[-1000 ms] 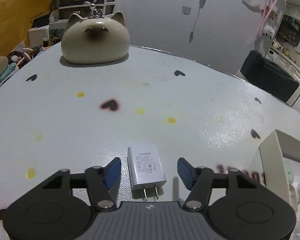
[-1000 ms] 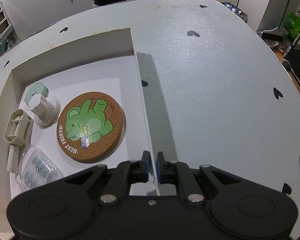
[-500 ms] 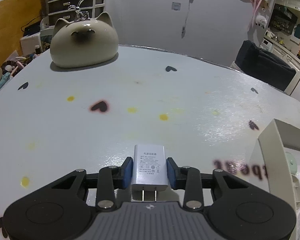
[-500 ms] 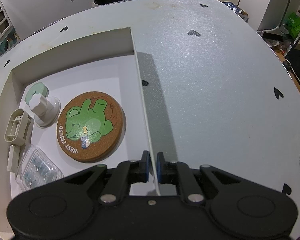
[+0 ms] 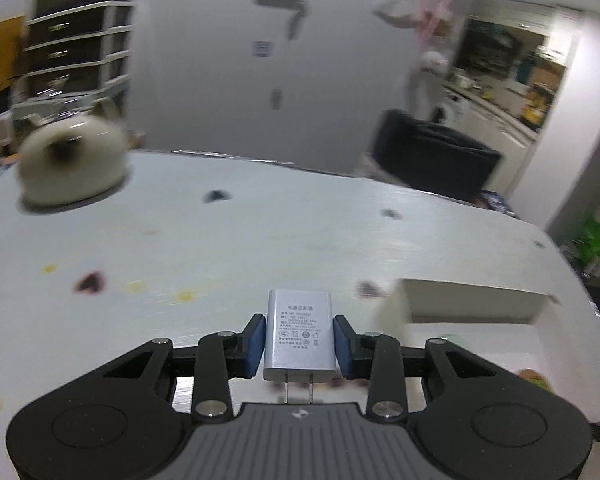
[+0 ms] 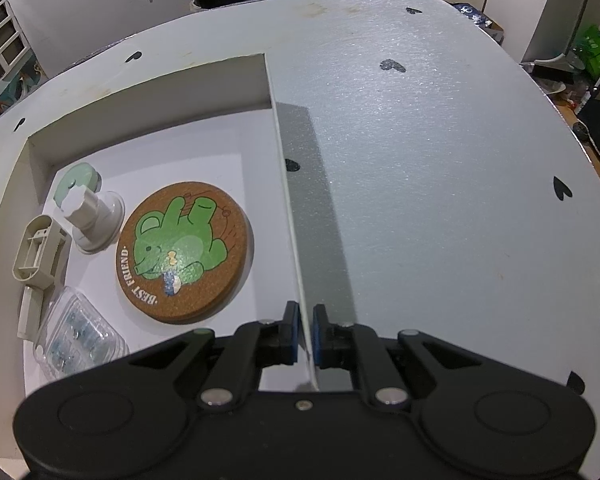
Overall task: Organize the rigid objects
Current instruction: 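Carry the white charger into the tray and release it beside the coaster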
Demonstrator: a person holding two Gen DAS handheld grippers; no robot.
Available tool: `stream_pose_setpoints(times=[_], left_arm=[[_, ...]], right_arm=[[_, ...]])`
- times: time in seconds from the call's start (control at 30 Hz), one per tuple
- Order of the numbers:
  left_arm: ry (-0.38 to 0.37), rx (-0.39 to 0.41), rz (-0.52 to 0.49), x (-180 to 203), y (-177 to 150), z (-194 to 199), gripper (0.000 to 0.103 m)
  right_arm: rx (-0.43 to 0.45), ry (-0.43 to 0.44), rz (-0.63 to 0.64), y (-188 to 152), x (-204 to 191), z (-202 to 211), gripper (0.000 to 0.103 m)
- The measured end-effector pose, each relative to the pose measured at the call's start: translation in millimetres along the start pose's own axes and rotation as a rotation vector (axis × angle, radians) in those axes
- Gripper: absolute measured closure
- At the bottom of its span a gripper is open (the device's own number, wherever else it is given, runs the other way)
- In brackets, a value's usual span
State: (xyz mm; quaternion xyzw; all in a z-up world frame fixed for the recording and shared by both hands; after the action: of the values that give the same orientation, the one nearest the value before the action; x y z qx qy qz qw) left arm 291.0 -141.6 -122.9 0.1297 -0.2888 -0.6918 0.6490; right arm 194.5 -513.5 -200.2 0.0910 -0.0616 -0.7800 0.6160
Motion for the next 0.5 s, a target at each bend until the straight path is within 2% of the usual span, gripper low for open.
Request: stream_pose_setpoints(times=[0.23, 0.5], left_arm=[[-0.118, -0.041, -0.114, 72, 6, -16, 0.066], [-0.196, -0.086, -0.213, 138, 15, -42, 0.066]], right_arm=[[-0.001, 0.013, -0.003, 0, 2, 0, 0.096], [-0.003, 0.019, -0.005, 0, 3, 0, 0.096]])
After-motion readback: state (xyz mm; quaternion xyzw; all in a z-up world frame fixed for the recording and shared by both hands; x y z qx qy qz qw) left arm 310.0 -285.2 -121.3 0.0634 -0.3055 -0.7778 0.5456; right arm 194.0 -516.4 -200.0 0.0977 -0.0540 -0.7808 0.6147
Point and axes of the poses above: each gripper's, at about its wrist camera, not at the fingertips, and z roughly against the way its jaws point, x to its right, y to its top, the point moved 7 cm from there along -z, roughly the way its jaws point, and after that the axes turned 12 degrees about -x, right-handed, at the moved point
